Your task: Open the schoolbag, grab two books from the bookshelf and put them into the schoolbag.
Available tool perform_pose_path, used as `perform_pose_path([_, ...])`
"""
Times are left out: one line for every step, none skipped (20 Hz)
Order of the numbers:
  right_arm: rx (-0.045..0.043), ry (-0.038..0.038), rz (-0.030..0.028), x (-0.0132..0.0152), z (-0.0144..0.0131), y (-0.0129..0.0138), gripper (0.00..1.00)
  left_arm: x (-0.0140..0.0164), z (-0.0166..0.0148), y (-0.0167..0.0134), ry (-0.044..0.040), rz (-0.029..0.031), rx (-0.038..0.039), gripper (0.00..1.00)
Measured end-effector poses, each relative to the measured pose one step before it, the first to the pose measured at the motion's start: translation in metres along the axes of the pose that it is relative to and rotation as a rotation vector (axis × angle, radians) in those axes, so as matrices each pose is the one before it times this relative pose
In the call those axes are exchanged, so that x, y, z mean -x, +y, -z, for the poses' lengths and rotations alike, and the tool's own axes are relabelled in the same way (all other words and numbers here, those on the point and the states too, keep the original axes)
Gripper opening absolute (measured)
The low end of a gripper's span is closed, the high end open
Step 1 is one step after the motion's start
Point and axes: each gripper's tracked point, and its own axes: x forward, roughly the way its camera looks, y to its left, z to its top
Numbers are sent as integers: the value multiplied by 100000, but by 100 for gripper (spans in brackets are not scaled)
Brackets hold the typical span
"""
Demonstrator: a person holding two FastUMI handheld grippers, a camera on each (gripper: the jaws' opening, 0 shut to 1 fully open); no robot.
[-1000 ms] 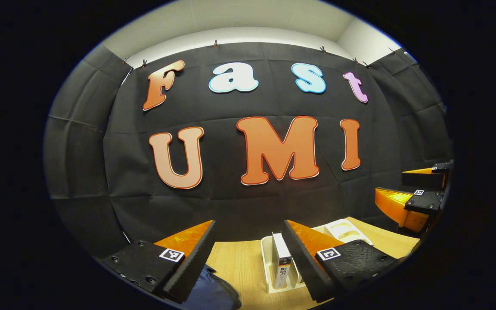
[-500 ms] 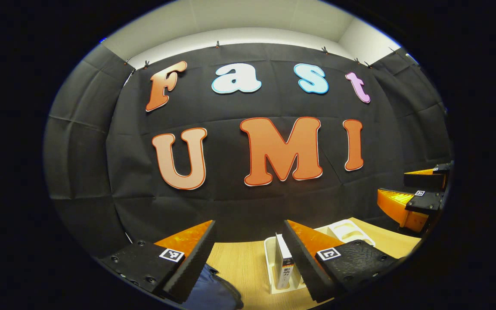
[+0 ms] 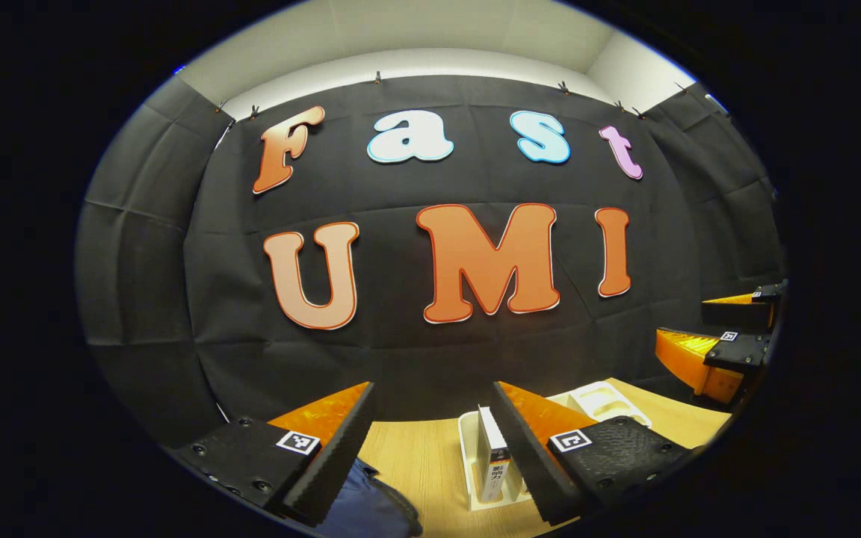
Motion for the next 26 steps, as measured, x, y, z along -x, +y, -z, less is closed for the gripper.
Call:
perform_pose_path([177,54,-40,46,35,73,96,33,42,94,-63,-69,-78,99])
perform_pose_path([124,173,-212,45,61,28,96,77,-72,54,-23,196,79,95])
perform_pose_path([134,-19,32,9,15,68,96,61,71,53,-132,37,249,95])
perform_pose_path([19,213,-124,-26,18,27,96,34,31,21,34,8,84,95])
perform_pose_path([-106,36,57,58,5,32,96,-14,174,119,128,-154,-281,95])
perform_pose_path([-183,120,-81,-9,30,51,96,38,166,187,248,-389,-530,96])
perform_pose_path([-38,90,-158,18,135,-129,96,37,65,107,177,33,-625,99])
perform_pose_path([97,101,219,42,20,-35,96,82,222,117,504,-352,-671,96])
perform_pose_path([-68,137,-31,-4,111,-10,96,32,340,57,512,-55,-597,99])
perform_pose_path([-156,274,252,31,43,-46,96,-104,431,170,745,-196,-864,99])
perform_pose_path([-381,475,15,31,242,-87,96,-41,525,200,951,-354,-983,96])
perform_pose_path([-286,378,170,62,100,-63,96,9,565,206,1002,-109,-1204,96])
perform_pose_path([-221,337,10,56,108,-23,96,-68,524,180,1685,-97,-1067,96])
perform_pose_path([-51,238,88,12,141,-35,96,54,888,257,1934,28,-456,96])
perform_pose_path([26,159,186,-44,-19,-54,96,-229,653,207,1966,388,-243,100])
perform_pose_path([56,396,46,52,163,-69,96,-280,851,275,1868,298,-579,96])
perform_pose_path([-32,111,122,-11,97,-112,96,-70,727,280,1522,324,-1325,96])
perform_pose_path([-138,238,-135,-77,57,30,96,-116,573,158,1303,33,-1941,96])
perform_pose_path([-75,223,-77,-12,110,41,96,-135,768,81,1349,593,-1830,96])
perform_pose_path([-65,568,-158,-14,141,46,96,-147,981,-73,1835,878,-1737,96])
perform_pose_path([-60,863,-186,-24,376,93,96,-11,956,40,2220,648,-2079,96])
perform_pose_path([9,725,66,-91,302,-46,96,-123,996,-105,2010,563,-2163,96])
perform_pose_path([50,417,139,21,223,-52,96,-78,1077,-111,2215,667,-2169,96])
perform_pose_path([82,417,358,-64,134,-77,96,-258,1366,-210,2290,797,-2415,96])
perform_pose_path([-128,236,-27,-43,125,-16,96,-122,976,-108,2384,334,-2578,96])
perform_pose_path([68,60,272,-34,27,-112,96,-30,1202,-210,3255,808,-2772,96])
